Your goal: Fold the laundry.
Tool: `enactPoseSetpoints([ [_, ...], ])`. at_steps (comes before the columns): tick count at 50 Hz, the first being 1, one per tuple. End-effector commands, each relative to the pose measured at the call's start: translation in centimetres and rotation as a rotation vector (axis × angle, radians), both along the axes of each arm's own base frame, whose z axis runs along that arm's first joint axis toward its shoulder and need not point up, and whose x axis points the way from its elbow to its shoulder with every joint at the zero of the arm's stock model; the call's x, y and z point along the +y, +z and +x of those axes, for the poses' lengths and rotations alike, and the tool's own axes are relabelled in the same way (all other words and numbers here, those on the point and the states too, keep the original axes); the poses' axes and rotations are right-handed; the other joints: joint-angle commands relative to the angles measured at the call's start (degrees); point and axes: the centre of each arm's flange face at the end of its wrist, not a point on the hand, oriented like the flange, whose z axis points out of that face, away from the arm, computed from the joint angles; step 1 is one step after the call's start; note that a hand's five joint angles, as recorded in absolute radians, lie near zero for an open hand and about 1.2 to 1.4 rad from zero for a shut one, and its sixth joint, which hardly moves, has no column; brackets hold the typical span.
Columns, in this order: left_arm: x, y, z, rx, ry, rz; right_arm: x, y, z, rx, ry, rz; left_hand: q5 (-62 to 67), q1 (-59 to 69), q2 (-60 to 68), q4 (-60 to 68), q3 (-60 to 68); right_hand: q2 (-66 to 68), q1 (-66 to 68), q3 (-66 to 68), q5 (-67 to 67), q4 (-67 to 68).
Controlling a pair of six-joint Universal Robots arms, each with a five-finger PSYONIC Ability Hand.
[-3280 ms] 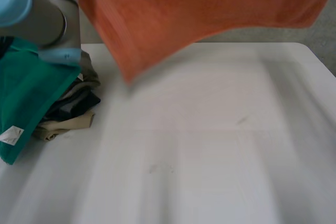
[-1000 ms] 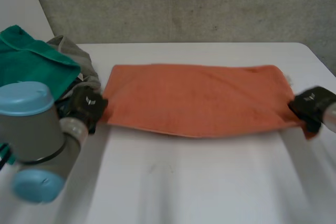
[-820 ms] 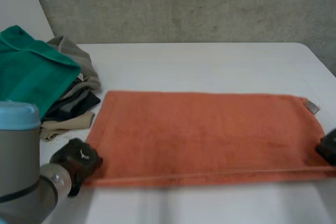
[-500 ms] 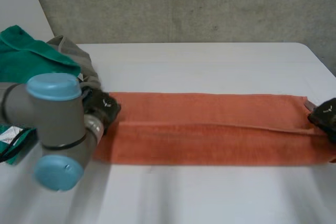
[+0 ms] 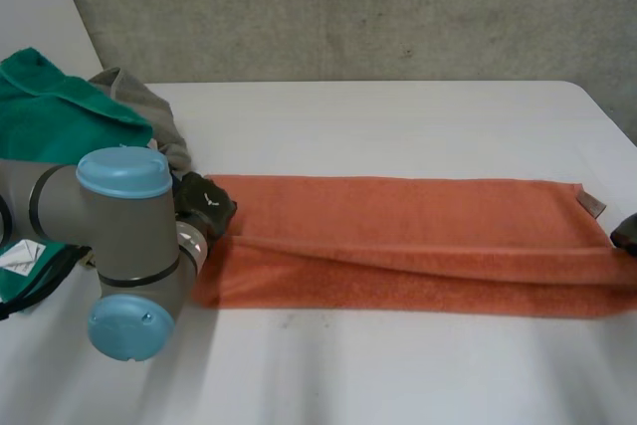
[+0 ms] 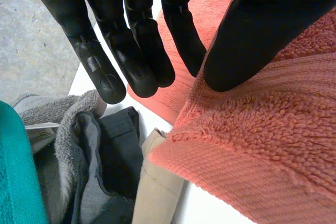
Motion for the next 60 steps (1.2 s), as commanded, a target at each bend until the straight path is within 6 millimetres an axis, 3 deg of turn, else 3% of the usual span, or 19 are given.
enactPoseSetpoints([
  [1, 0.1, 0.0, 0.0, 0.002, -0.006, -0.002, -0.1, -0.1, 1.2, -0.108, 0.082, -0.011, 14.61, 13.58, 11.17, 11.09, 11.48, 12.30, 19.30, 12.41, 14.54, 12.35],
  [5, -1.4, 0.7, -0.5, 0.020, -0.008, -0.055, -1.5, 0.4, 1.6, -0.118, 0.113, -0.086, 14.61, 13.58, 11.17, 11.09, 11.48, 12.30, 19.30, 12.41, 14.54, 12.35],
  [7, -3.5, 2.1, -1.5, 0.058, -0.006, -0.143, -4.0, 1.5, 1.3, -0.093, 0.115, -0.221, 14.61, 13.58, 11.17, 11.09, 11.48, 12.30, 19.30, 12.41, 14.54, 12.35],
  [9, -5.2, 3.7, -2.2, 0.092, -0.001, -0.224, -5.8, 3.2, 1.2, -0.081, 0.119, -0.349, 14.61, 13.58, 11.17, 11.09, 11.48, 12.30, 19.30, 12.41, 14.54, 12.35],
  [10, -6.1, 4.8, -2.6, 0.113, -0.001, -0.274, -7.5, 5.3, 1.6, -0.082, 0.122, -0.492, 14.61, 13.58, 11.17, 11.09, 11.48, 12.30, 19.30, 12.41, 14.54, 12.35],
  [11, -7.7, 8.1, -3.2, 0.174, 0.003, -0.401, -8.2, 6.7, 2.0, -0.094, 0.129, -0.575, 14.61, 13.58, 11.17, 11.09, 11.48, 12.30, 19.30, 12.41, 14.54, 12.35],
  [13, -9.1, 11.8, -3.6, 0.243, 0.011, -0.545, -9.4, 9.8, 3.0, -0.141, 0.145, -0.752, 14.61, 13.58, 11.17, 11.09, 11.48, 12.30, 19.30, 12.41, 14.54, 12.35],
  [14, -9.6, 13.5, -3.7, 0.281, 0.015, -0.617, -10.1, 13.7, 3.9, -0.206, 0.163, -0.952, 14.61, 13.58, 11.17, 11.09, 11.48, 12.30, 19.30, 12.41, 14.54, 12.35],
  [15, -10.3, 17.4, -3.7, 0.362, 0.025, -0.773, -10.2, 15.4, 4.1, -0.234, 0.170, -1.036, 14.61, 13.58, 11.17, 11.09, 11.48, 12.30, 19.30, 12.41, 14.54, 12.35],
  [18, -10.7, 22.6, -2.4, 0.459, 0.061, -0.990, -9.8, 21.2, 4.3, -0.357, 0.208, -1.336, 14.61, 13.58, 11.17, 11.09, 11.48, 12.30, 19.30, 12.41, 14.54, 12.35],
  [19, -10.0, 25.6, -1.7, 0.516, 0.068, -1.109, -9.6, 22.1, 4.3, -0.377, 0.215, -1.382, 14.61, 13.58, 11.17, 11.09, 11.48, 12.30, 19.30, 12.41, 14.54, 12.35],
  [22, -9.0, 28.0, -1.1, 0.565, 0.069, -1.187, -9.2, 23.7, 4.3, -0.447, 0.233, -1.449, 14.61, 13.58, 11.17, 11.09, 11.48, 12.30, 19.30, 12.41, 14.54, 12.35],
  [27, -8.7, 25.7, -1.0, 0.570, 0.052, -1.074, -9.2, 22.8, 4.7, -0.468, 0.229, -1.400, 14.61, 13.58, 11.17, 11.09, 11.48, 12.30, 19.30, 12.41, 14.54, 12.35],
  [35, -8.5, 18.6, -0.7, 0.505, 0.053, -0.850, -10.2, 17.4, 5.1, -0.487, 0.219, -1.207, 14.61, 13.58, 11.17, 11.09, 11.48, 12.30, 19.30, 12.41, 14.54, 12.35],
  [40, -8.7, 13.5, -0.7, 0.452, 0.063, -0.723, -10.9, 11.0, 5.8, -0.511, 0.249, -1.011, 14.61, 13.58, 11.17, 11.09, 11.48, 12.30, 19.30, 12.41, 14.54, 12.35],
  [45, -8.6, 6.2, -1.2, 0.376, 0.063, -0.554, -11.4, 4.2, 5.8, -0.516, 0.208, -0.813, 14.61, 13.58, 11.17, 11.09, 11.48, 12.30, 19.30, 12.41, 14.54, 12.35],
  [48, -8.2, 3.8, -1.2, 0.342, 0.063, -0.488, -10.9, 0.9, 5.8, -0.476, 0.187, -0.682, 14.61, 13.58, 11.17, 11.09, 11.48, 12.30, 19.30, 12.41, 14.54, 12.35],
  [55, -5.1, -0.3, -0.2, 0.235, 0.064, -0.282, -8.3, -1.0, 5.5, -0.349, 0.189, -0.467, 14.61, 13.58, 11.17, 11.09, 11.48, 12.30, 19.30, 12.41, 14.54, 12.35],
  [60, -1.9, 0.9, 1.4, 0.169, 0.074, -0.165, -4.8, 1.0, 5.4, -0.304, 0.191, -0.312, 14.61, 13.58, 11.17, 11.09, 11.48, 12.30, 19.30, 12.41, 14.54, 12.35],
])
